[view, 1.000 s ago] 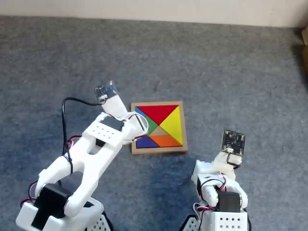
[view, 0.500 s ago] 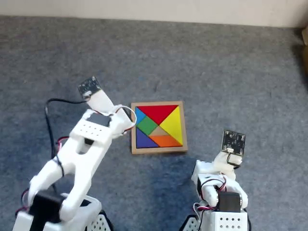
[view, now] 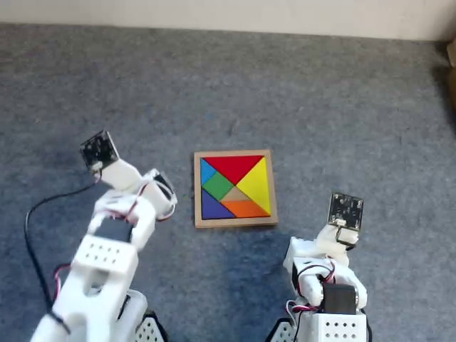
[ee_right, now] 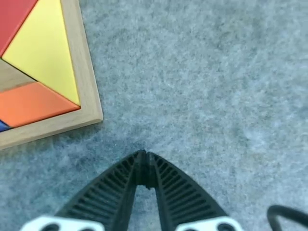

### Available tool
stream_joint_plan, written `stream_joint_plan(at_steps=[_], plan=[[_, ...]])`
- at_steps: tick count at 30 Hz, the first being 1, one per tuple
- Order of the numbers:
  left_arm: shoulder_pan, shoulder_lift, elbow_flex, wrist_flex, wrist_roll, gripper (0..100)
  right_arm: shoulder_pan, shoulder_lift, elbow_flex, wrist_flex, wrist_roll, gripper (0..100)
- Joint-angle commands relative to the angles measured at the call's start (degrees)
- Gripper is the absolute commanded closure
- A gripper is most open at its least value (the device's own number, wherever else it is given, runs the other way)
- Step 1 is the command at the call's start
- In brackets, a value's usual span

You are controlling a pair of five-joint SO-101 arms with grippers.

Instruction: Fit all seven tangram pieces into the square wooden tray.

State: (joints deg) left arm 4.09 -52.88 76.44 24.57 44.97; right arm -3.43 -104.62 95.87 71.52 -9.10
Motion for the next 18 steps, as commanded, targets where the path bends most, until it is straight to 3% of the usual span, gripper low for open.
stream_joint_plan(at_steps=[1,18], plan=[[-0.4,-9.9,5.8,-5.6,-3.4,99,0.3,-0.8,8.7,0.0,0.4,98.3],[-0.3,-43.2,21.3,-5.8,-9.1,99,0.4,-0.8,8.7,0.0,0.4,98.3]])
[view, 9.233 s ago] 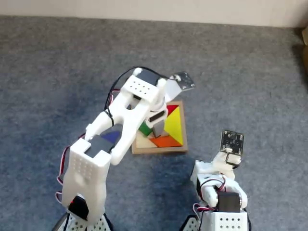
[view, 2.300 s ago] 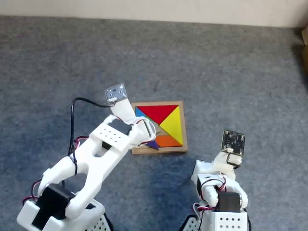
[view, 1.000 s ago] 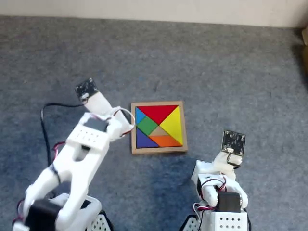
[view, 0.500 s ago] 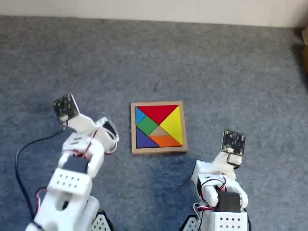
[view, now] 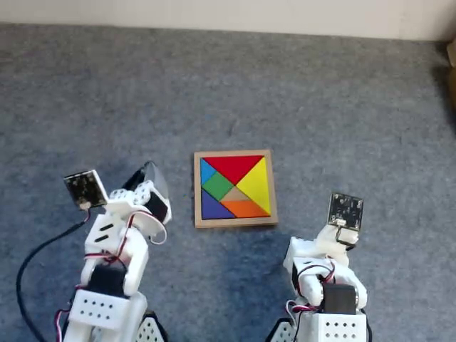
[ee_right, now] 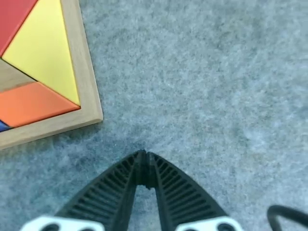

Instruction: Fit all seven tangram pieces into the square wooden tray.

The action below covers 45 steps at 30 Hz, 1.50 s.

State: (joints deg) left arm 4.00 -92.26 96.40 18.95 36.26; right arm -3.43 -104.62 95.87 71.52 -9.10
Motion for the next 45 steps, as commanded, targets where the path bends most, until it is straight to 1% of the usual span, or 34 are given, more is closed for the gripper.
stream_joint_plan(at_steps=[1,5,10,15,20,24,26,30,34,38,45], plan=[[-0.2,-4.6,1.3,1.0,-0.5,99,0.4,-0.8,8.7,0.0,0.4,98.3],[-0.2,-5.8,1.2,2.9,-0.7,99,0.4,-0.8,8.7,0.0,0.4,98.3],[-1.5,-5.9,1.2,3.5,-9.6,99,0.4,-0.8,8.7,0.0,0.4,98.3],[-8.7,-6.0,1.2,10.6,-21.3,99,0.3,-0.8,8.7,0.0,0.4,98.3],[-15.0,-6.0,1.2,20.2,-29.1,99,0.3,-0.8,8.7,0.0,0.4,98.3],[-17.0,-6.0,1.2,26.5,-34.3,99,0.3,-0.8,8.7,0.0,0.4,98.3],[-17.0,-5.9,1.2,29.8,-35.4,99,0.3,-0.8,8.7,0.0,0.4,98.3],[-16.8,-5.9,1.2,35.9,-35.4,99,0.3,-0.8,8.7,0.0,0.4,98.3],[-16.8,-5.6,1.2,36.8,-35.4,99,0.4,-0.8,8.7,0.0,0.4,98.3],[-16.8,-5.6,1.2,42.2,-35.4,99,0.5,-0.8,8.7,0.0,0.4,98.3],[-16.9,-6.0,1.2,48.4,-35.4,99,0.5,-0.8,8.7,0.1,0.4,98.3]])
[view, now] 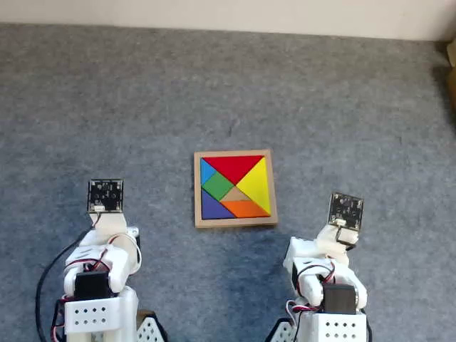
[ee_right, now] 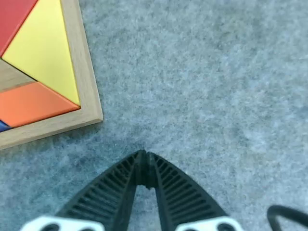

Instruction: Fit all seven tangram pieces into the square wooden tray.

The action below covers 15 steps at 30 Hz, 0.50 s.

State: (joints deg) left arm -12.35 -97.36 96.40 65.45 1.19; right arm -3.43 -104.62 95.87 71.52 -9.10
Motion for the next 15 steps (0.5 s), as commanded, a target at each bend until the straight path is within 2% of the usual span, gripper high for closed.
stream_joint_plan(at_steps=[1,8,15], plan=[[-0.7,-0.9,1.1,2.1,-0.4,99,0.5,-0.8,8.7,0.3,0.3,98.3],[-0.7,-1.0,1.0,2.5,-0.3,99,0.5,-0.7,8.7,0.2,0.5,98.3],[-0.6,-1.0,0.0,7.6,-0.3,99,0.5,-0.7,8.7,0.2,0.5,98.3]])
